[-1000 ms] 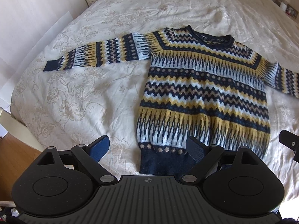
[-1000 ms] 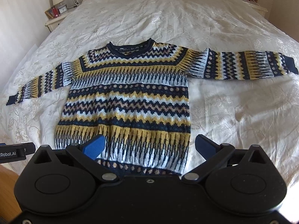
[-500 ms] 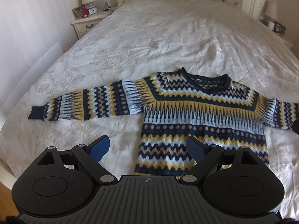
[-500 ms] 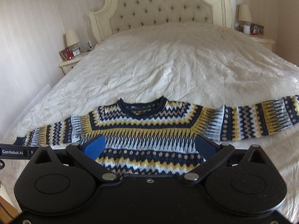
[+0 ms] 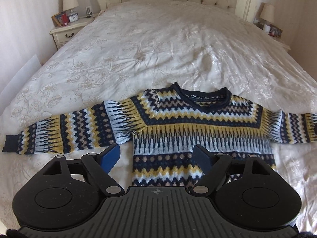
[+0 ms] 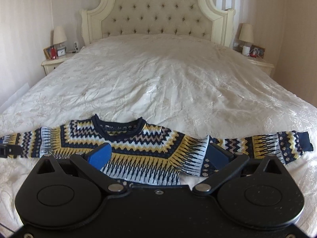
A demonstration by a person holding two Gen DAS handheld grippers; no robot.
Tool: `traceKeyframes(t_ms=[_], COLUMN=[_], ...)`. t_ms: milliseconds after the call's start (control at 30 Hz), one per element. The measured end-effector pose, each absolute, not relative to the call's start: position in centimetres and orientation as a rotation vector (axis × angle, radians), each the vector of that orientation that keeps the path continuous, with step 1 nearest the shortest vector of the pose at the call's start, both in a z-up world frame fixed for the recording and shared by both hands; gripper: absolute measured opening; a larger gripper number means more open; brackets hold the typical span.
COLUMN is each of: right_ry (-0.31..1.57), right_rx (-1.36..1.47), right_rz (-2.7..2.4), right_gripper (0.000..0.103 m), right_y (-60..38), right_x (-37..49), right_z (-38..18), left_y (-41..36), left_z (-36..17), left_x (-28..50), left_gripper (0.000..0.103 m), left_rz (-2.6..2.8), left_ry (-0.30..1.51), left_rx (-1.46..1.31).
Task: Fold small clothes
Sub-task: 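Move the right tool toward the navy cuff of the sleeve, then close the right tool on the navy sleeve cuff and lift it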
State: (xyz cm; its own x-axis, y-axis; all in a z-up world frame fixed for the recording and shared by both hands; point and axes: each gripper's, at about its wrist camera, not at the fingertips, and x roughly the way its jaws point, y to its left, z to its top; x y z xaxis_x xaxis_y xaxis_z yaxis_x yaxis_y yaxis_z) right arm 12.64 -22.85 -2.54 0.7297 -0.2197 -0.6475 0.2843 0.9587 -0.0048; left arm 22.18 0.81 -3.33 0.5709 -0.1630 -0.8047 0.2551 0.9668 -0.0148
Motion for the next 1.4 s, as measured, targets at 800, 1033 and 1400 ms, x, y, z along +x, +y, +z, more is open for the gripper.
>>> traceKeyframes(t_ms=[800,1033,1400], right_ry=[0.88,0.863,0.995], right_rx=[0.366,0.322,0.433], right_rz=[-0.359,-0.47,-0.516], right_gripper=[0.081,0.08,0.086], right_y=[-52.9,-61.6,-66.5], right_x=[10.2,10.0,9.4], right_z=[-7.4,-6.9,-12.0], left_y=[-7.2,-9.2,-10.2], left_z=[-3.5,-3.8,-3.9], left_x=[18.2,17.4,17.5], left_gripper=[0.076,0.076,0.076], left_rz=[0.013,0.052,0.069], left_ry=[1.056,1.072,1.092], left_rx=[-0.002,0.004,0.045])
